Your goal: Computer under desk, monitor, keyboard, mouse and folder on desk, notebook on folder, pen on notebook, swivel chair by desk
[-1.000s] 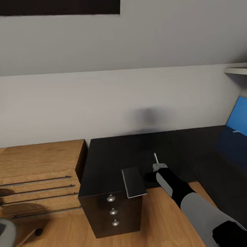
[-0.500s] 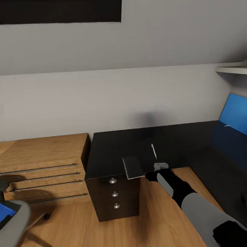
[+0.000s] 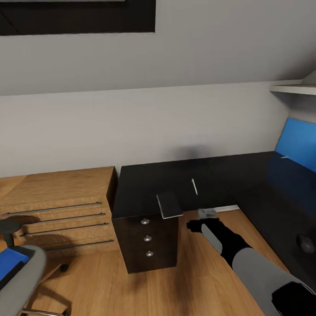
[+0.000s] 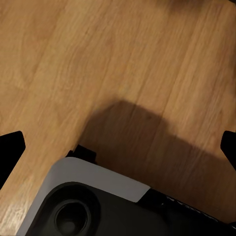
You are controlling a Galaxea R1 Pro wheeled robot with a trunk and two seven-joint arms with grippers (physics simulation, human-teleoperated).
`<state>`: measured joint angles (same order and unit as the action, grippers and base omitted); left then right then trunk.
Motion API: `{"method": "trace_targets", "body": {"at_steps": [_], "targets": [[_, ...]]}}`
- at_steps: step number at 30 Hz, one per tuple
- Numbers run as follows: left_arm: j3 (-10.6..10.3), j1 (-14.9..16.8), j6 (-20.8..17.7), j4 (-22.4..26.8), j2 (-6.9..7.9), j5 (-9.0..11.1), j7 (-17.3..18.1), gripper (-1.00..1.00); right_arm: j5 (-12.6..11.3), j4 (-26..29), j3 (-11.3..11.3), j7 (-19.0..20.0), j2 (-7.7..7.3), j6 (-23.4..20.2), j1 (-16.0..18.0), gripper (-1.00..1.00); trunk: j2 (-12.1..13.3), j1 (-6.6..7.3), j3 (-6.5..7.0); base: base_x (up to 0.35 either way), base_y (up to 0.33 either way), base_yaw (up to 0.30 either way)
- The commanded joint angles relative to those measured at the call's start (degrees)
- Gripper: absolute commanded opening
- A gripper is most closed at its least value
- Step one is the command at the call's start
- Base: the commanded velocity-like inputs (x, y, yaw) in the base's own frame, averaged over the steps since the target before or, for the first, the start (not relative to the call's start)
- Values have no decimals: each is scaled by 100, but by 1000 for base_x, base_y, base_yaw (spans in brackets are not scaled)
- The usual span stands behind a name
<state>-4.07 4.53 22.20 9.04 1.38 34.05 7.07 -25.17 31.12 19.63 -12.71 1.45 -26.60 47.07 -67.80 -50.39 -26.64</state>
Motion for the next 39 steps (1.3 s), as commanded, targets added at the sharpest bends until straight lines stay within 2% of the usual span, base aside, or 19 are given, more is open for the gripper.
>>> {"method": "trace_targets", "body": {"at_steps": [1, 13, 16, 19, 20, 23, 27, 29, 34, 39], "targets": [[-42, 4, 21, -7, 3, 61, 23, 100, -55, -36, 37, -54, -5, 33, 4, 100, -3, 1, -6, -21, 0, 0], [-42, 4, 21, -7, 12, 58, 23, 100, 5, -1057, 55, -33, 1, 1125, 4, 100, -3, 1, -6, -5, 0, 0], [-42, 4, 21, -7, 29, 65, 23, 100, 59, -1814, 85, 1, 21, 1786, 4, 100, -3, 1, -6, 0, 0, 0], [-42, 4, 21, -7, 33, 70, 23, 100, 79, -2268, 101, 82, 39, 2195, 4, 100, -3, 1, -6, 0, 0, 0], [-42, 4, 21, -7, 35, 72, 23, 100, 89, -2558, 108, 188, 59, 2431, 3, 100, -3, 1, -6, 0, 0, 0], [-42, 4, 21, -7, 40, 76, 22, 100, 104, -2964, 109, 482, 135, 2821, -80, 100, -3, 1, -6, 0, 0, 0], [-42, 4, 18, -7, 43, 81, 22, 100, 164, -3141, 118, 700, 203, 3264, -579, 100, -3, 1, -6, 0, 0, 0], [-43, 4, 15, -7, 40, 83, 23, 100, 350, -3191, 124, 767, 236, 3592, -1024, 100, -3, 1, -6, 0, 0, 0], [-42, 4, 9, -7, 38, 84, 23, 100, 790, -3221, 114, 813, 280, 4182, -1490, 100, -3, 1, -6, 0, 0, 0], [-42, 4, -9, -7, 38, 87, 23, 100, 926, -3232, 105, 834, 281, 4528, -1715, 100, -3, 1, -6, 0, 0, 0]]}}
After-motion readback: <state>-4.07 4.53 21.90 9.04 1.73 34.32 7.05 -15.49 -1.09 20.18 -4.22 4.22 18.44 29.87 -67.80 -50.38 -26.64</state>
